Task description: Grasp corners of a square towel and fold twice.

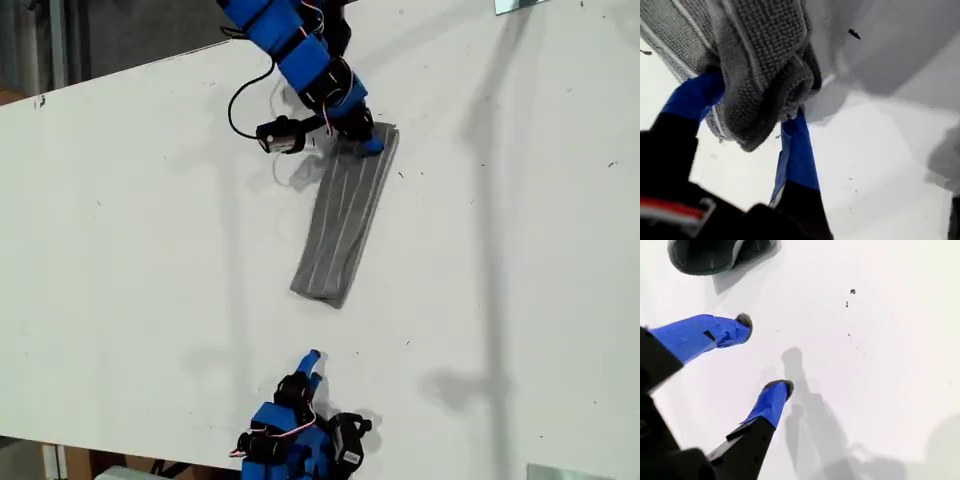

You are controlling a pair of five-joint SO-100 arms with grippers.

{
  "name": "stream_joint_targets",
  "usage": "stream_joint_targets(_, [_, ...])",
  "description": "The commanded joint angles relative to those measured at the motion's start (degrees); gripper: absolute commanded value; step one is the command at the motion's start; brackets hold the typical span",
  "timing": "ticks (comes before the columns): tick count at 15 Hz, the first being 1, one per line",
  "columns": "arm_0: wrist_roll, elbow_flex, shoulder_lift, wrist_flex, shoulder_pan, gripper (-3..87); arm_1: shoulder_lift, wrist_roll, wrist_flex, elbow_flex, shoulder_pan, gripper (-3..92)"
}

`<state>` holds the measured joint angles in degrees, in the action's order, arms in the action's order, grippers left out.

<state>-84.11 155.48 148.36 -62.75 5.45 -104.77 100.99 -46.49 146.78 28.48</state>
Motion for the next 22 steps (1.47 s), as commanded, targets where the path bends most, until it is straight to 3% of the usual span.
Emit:
stream_joint_targets(1, [-1.2,2.2,3.0,0.9,-0.3,21.5,5.1,-1.9,8.8,-3.9,-2.4,-0.2])
stream_joint_targets(3, [-0.4,5.6,9.8,-0.4,1.9,21.1,5.8,-1.8,4.6,-6.9,-2.7,-0.2])
stream_joint_targets(7, [8.5,8.3,21.3,-5.7,15.0,20.6,4.2,-3.0,-22.9,-23.2,-6.4,-0.2])
stream_joint_targets(10, [12.4,12.7,22.5,-4.0,21.3,20.5,-0.4,-8.2,-34.3,-34.1,-9.8,-0.2])
stream_joint_targets(11, [13.4,15.0,24.8,-3.6,22.9,20.5,-1.5,-11.1,-35.0,-36.7,-11.1,-0.2])
stream_joint_targets(14, [14.0,19.5,43.9,-11.3,23.6,20.2,-4.7,-22.7,-28.5,-41.0,-15.5,-0.2])
stream_joint_targets(22, [13.3,20.4,44.0,-11.1,23.3,20.5,7.0,-44.3,-16.3,-63.1,-25.6,-0.2])
